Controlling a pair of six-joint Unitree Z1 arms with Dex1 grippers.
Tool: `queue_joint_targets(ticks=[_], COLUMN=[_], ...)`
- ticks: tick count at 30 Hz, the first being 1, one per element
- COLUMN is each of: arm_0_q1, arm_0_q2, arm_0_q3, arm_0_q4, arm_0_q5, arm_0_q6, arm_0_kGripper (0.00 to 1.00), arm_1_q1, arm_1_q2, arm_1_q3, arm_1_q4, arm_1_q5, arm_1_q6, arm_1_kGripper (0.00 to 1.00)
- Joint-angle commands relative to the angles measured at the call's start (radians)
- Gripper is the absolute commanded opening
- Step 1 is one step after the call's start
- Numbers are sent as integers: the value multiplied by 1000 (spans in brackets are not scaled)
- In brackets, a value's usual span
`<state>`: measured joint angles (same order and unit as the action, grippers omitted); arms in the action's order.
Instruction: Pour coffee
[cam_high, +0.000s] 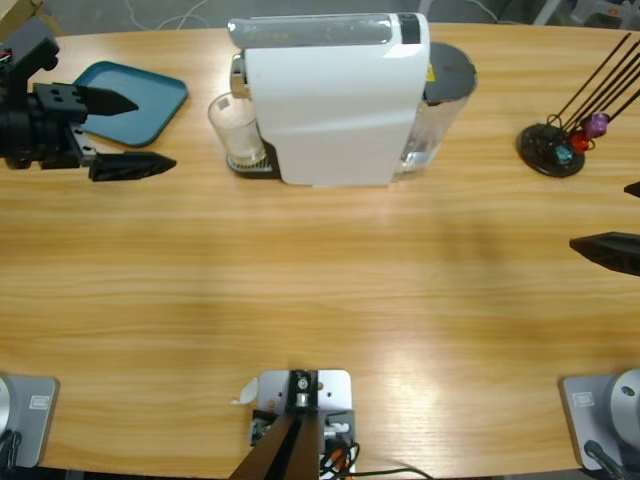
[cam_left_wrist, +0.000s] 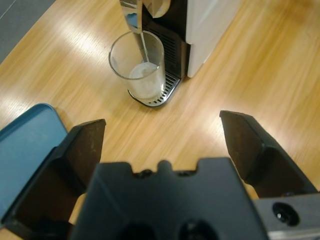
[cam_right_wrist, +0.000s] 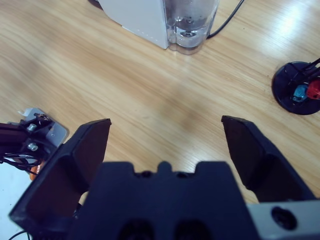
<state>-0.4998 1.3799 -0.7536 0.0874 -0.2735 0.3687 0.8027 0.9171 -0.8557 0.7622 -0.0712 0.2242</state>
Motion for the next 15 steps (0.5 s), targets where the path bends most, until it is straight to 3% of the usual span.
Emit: queue_joint_targets(ticks=[1,15], arm_0_q1=[15,14], arm_0_q2=[109,122], arm_0_q3=[26,19], arm_0_q4=[-69,-72], arm_0_q5=[-1,-5], arm_0_q6=[16,16], arm_0_kGripper=[1000,1000], arm_1_q1=[8,7], arm_1_q2=[25,29], arm_1_q3=[15,14], arm_1_q4=[12,14], arm_1_q5=[-17,-18], arm_1_q6=[14,14], arm_1_kGripper=[1000,1000])
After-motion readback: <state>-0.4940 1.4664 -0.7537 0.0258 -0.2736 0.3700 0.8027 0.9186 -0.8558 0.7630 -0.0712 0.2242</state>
